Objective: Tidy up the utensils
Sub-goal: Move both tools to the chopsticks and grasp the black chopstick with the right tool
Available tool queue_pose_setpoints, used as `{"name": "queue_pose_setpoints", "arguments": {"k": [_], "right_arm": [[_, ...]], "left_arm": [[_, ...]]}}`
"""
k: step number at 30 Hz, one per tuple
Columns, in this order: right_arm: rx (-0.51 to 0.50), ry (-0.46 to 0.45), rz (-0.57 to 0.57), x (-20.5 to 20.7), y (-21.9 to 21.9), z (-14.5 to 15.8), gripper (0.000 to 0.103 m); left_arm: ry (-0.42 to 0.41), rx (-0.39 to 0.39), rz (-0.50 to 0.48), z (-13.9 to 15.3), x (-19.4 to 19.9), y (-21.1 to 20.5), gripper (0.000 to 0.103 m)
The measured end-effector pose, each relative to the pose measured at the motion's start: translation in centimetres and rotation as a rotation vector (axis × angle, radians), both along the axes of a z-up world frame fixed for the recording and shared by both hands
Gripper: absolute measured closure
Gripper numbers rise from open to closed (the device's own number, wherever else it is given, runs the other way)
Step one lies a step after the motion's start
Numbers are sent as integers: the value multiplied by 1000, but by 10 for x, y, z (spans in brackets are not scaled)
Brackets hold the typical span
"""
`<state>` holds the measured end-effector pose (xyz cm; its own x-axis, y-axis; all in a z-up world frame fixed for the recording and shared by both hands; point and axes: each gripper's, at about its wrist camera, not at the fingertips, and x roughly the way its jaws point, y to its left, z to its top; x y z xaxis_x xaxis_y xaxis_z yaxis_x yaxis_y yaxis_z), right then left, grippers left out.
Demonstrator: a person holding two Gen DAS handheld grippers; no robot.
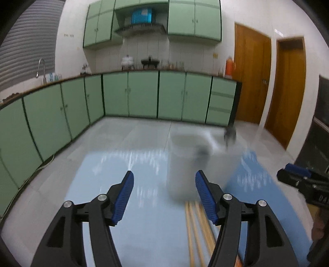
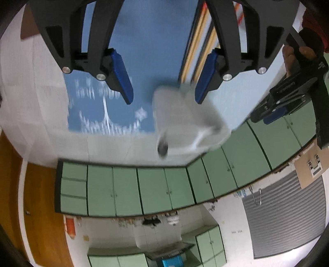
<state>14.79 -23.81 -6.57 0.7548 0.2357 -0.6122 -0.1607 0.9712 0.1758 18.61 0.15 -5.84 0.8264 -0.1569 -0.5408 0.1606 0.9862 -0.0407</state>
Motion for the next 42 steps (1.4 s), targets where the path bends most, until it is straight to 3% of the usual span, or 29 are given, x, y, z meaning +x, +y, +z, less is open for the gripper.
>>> {"name": "queue_pose_setpoints", "arguments": {"k": [6,15,30,42], "right_arm": [[6,91,-9,-51,3,-27,42],[-43,131,23,-103,32,-59,52],[-83,218,79,-126,58,-82,66],[-100,228,48,-122,60,-89,73]], "left_arm": [[146,26,5,-42,-53,6,42],[242,36,-4,-76,-102,5,42],[317,24,-27,-98,-123,-1,42],[302,27,-8,-101,-125,-1,45]]}}
